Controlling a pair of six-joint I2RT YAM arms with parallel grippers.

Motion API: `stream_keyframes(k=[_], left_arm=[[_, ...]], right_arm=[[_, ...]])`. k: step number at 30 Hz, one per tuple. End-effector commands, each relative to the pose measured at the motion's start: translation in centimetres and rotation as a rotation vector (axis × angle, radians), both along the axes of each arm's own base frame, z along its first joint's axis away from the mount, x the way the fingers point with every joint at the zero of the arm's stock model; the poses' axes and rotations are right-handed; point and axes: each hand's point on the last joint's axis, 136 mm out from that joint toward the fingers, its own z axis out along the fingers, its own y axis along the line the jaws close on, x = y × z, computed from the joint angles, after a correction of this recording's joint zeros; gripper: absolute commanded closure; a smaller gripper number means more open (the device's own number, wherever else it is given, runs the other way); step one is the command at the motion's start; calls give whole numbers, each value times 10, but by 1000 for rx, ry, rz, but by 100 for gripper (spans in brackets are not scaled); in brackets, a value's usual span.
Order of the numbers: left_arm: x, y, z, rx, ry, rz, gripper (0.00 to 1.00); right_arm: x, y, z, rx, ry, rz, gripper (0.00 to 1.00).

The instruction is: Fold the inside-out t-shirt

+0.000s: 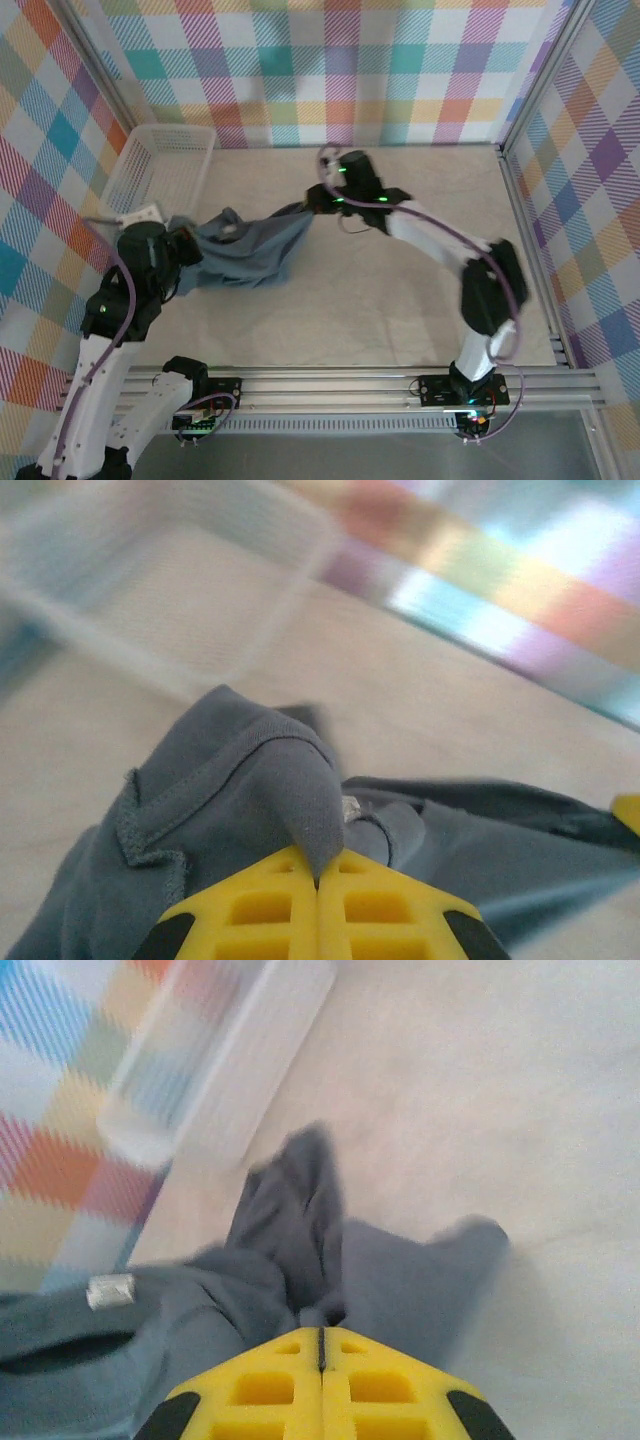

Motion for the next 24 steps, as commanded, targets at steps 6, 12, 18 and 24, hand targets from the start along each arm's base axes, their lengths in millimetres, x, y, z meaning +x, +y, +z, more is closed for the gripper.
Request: stream_keyframes(k=[6, 12, 18, 24], left_arm=[[-14, -95, 162, -106, -474, -564, 100], [-37, -90, 220, -95, -661, -568, 100], [-44, -96, 273, -75, -813, -613, 100], [-75, -90, 339, -78, -1018, -625, 100]], right_arm=[[-75, -115, 155, -28, -487, -215, 100], [-131, -142, 225, 74, -708, -204, 100], [-154, -163, 297, 73, -932, -226, 100], [-193, -196, 380, 119, -1124, -281, 100]])
